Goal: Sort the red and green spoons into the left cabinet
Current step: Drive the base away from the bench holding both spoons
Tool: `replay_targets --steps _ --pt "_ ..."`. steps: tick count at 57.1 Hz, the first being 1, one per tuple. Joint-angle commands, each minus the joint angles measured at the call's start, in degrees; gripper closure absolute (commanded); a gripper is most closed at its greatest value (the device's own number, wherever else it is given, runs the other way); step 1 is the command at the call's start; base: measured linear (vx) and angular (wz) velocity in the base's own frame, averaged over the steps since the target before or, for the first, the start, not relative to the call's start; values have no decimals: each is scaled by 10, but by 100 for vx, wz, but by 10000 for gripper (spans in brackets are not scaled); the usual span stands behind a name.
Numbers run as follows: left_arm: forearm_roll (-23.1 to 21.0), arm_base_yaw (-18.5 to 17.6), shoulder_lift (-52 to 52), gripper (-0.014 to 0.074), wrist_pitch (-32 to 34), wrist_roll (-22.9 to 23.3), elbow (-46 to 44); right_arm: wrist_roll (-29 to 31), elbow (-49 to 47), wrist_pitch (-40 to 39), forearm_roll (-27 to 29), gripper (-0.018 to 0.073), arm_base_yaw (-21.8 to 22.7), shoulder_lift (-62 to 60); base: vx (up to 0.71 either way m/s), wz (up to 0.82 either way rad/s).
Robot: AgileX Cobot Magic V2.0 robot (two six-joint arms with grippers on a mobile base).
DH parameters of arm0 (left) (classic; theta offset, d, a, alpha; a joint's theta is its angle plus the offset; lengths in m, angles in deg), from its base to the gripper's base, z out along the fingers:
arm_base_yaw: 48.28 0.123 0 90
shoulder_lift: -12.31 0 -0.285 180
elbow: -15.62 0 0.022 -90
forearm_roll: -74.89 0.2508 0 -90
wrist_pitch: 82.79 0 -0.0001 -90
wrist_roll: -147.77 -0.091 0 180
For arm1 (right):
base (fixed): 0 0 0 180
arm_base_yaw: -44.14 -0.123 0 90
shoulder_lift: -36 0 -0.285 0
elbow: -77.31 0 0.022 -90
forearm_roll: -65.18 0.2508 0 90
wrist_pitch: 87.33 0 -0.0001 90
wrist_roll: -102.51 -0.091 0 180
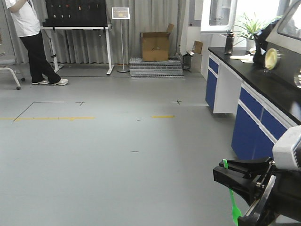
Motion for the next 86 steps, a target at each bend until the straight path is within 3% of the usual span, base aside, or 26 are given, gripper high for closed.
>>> replay_targets --steps 1,86 --pt "-9 -3 1 596 38 4 -14 0 -17 -1 23 564 3 -10 48 11" --pt "-9 -3 1 596 38 4 -14 0 -17 -1 23 564 3 -10 59 6"
